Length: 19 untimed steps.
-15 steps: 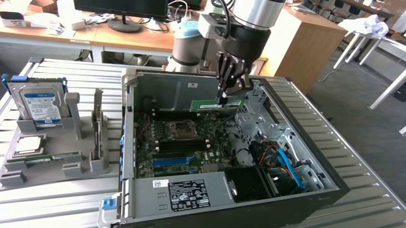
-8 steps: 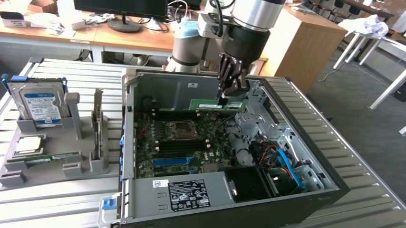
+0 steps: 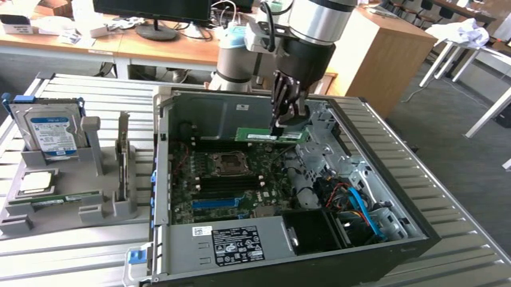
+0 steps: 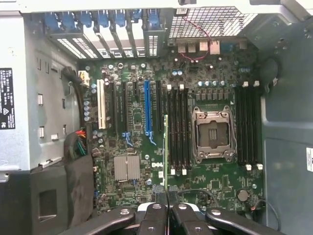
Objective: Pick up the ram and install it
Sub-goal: 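Insert the ram into the slot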
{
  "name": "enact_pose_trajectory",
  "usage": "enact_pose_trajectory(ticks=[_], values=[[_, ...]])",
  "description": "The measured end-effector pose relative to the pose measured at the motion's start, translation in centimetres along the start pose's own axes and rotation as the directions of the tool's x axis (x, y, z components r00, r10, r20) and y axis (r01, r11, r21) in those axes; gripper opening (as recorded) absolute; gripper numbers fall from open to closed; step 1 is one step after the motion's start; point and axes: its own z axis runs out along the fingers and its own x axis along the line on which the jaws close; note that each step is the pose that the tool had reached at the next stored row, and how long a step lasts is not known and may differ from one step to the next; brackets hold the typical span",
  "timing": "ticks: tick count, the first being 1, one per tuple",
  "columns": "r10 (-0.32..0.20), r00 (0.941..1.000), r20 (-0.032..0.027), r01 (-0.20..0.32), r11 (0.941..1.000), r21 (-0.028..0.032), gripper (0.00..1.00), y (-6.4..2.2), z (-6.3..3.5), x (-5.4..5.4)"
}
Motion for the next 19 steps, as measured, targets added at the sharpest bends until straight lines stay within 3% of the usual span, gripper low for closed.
enact_pose_trajectory(ticks=[9,19], values=[[-0.008,1.0000,-0.0002,0.008,1.0000,-0.0002,0.12,0.00,1.07,0.0],[-0.030,0.9995,-0.0004,0.030,0.9995,-0.0006,0.12,-0.01,1.51,0.0]])
